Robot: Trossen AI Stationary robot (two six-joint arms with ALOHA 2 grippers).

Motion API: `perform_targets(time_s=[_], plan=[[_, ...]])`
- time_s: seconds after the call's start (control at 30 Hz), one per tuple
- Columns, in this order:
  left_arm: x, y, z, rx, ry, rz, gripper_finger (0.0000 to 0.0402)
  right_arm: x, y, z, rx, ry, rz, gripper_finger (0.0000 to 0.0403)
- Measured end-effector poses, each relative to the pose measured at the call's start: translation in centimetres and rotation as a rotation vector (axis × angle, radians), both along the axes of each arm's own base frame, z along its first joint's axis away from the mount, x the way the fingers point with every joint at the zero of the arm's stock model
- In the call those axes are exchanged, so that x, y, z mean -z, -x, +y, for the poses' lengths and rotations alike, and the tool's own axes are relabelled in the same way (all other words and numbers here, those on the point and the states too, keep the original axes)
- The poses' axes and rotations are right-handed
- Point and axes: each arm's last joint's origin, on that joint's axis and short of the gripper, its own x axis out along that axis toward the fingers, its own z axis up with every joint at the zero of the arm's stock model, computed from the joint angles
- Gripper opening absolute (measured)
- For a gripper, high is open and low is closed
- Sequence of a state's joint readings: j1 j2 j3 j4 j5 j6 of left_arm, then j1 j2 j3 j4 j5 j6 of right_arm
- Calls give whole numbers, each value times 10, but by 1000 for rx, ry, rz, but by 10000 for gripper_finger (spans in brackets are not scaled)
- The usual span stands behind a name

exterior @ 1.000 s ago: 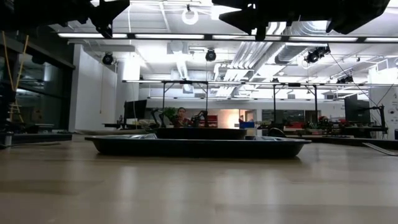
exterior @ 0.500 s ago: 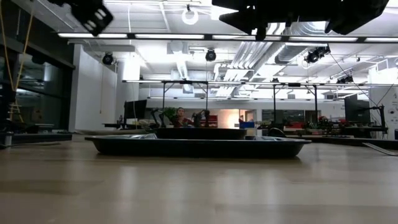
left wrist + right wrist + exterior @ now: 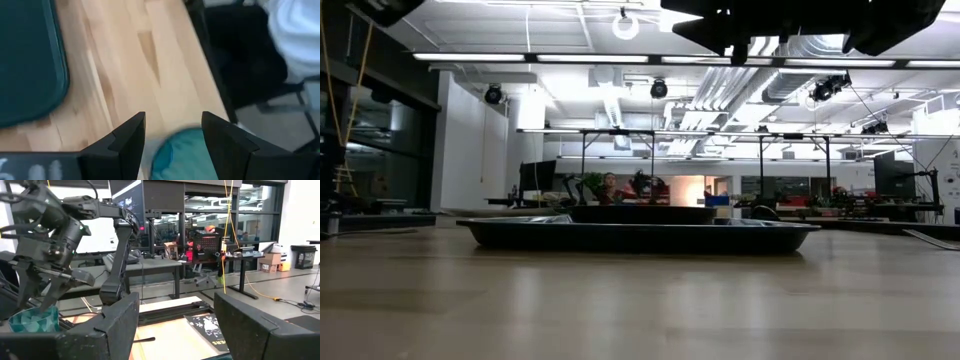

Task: Pick and place plate/cup/fork/spoon on tray
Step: Put the blue cup on the top left of the black serving tray

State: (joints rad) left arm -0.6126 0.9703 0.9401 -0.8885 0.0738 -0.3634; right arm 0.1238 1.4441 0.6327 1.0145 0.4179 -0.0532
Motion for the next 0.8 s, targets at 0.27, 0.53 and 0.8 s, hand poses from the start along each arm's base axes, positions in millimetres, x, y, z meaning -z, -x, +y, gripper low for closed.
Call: perform_targets(time_s=[0.27,0.53,0.8], plan=[[4,13,-8,83,-73,30,184,0,0,0,2,13,4,248],[7,14,-7,66,-142,5,184,0,0,0,2,17,6,248],[14,15,-7,68,-136,41,184,1,0,0,1,16,16,248]])
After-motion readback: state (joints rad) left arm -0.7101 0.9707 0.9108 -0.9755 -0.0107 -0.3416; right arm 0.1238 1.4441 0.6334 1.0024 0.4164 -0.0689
